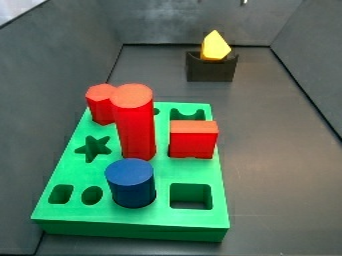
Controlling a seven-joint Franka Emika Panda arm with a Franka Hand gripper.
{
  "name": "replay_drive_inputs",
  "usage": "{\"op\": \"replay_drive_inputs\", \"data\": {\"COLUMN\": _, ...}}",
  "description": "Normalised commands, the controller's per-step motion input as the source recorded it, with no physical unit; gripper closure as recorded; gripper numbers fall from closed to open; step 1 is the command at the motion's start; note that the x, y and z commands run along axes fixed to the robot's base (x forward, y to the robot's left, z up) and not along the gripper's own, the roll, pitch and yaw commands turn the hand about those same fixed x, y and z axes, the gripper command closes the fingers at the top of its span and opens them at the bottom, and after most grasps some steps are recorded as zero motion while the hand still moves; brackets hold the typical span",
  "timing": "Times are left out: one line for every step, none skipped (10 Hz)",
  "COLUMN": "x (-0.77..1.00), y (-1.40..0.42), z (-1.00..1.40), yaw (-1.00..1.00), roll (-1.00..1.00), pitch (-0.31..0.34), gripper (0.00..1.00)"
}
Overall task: Pick up the 3 prong object. Move up. Rotate the 3 prong object. Place the 3 prong object on the fixture. Regrasp the 3 prong object. Move to above the board. Insert the 3 prong object.
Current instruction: Regrasp the 3 prong object.
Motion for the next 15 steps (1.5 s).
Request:
{"op": "replay_drive_inputs", "data": {"x": -0.05, "y": -0.39, "z": 0.10, "yaw": 0.01, "roll": 1.00, "pitch": 0.051, "gripper": 0.00}}
{"op": "replay_drive_inputs", "data": {"x": -0.03, "y": -0.27, "z": 0.03, "yaw": 0.01, "roll": 1.00, "pitch": 0.049, "gripper": 0.00}}
{"op": "replay_drive_inputs", "data": {"x": -0.03, "y": 0.00, "z": 0.05, "yaw": 0.01, "roll": 1.00, "pitch": 0.047, "gripper": 0.00}}
{"op": "replay_drive_inputs", "data": {"x": -0.03, "y": 0.03, "z": 0.04, "yaw": 0.01, "roll": 1.00, "pitch": 0.045, "gripper": 0.00}}
{"op": "replay_drive_inputs", "data": {"x": -0.03, "y": 0.00, "z": 0.01, "yaw": 0.01, "roll": 1.00, "pitch": 0.038, "gripper": 0.00}}
{"op": "replay_drive_inputs", "data": {"x": -0.03, "y": -0.01, "z": 0.01, "yaw": 0.01, "roll": 1.00, "pitch": 0.034, "gripper": 0.00}}
{"op": "replay_drive_inputs", "data": {"x": -0.03, "y": -0.02, "z": 0.02, "yaw": 0.01, "roll": 1.00, "pitch": 0.028, "gripper": 0.00}}
{"op": "replay_drive_inputs", "data": {"x": -0.03, "y": -0.02, "z": 0.01, "yaw": 0.01, "roll": 1.00, "pitch": 0.025, "gripper": 0.00}}
{"op": "replay_drive_inputs", "data": {"x": -0.02, "y": -0.02, "z": 0.00, "yaw": 0.01, "roll": 1.00, "pitch": 0.018, "gripper": 0.00}}
{"op": "replay_drive_inputs", "data": {"x": -0.01, "y": -0.01, "z": 0.01, "yaw": 0.01, "roll": 1.00, "pitch": 0.013, "gripper": 0.00}}
{"op": "replay_drive_inputs", "data": {"x": -0.01, "y": -0.02, "z": 0.00, "yaw": 0.01, "roll": 1.00, "pitch": 0.014, "gripper": 0.00}}
{"op": "replay_drive_inputs", "data": {"x": -0.01, "y": -0.02, "z": 0.00, "yaw": 0.01, "roll": 1.00, "pitch": 0.017, "gripper": 0.00}}
{"op": "replay_drive_inputs", "data": {"x": -0.01, "y": -0.02, "z": 0.00, "yaw": 0.02, "roll": 1.00, "pitch": 0.023, "gripper": 0.00}}
{"op": "replay_drive_inputs", "data": {"x": 0.01, "y": -0.02, "z": 0.00, "yaw": 0.02, "roll": 1.00, "pitch": 0.030, "gripper": 0.00}}
{"op": "replay_drive_inputs", "data": {"x": 0.02, "y": -0.02, "z": -0.01, "yaw": 0.02, "roll": 1.00, "pitch": 0.038, "gripper": 0.00}}
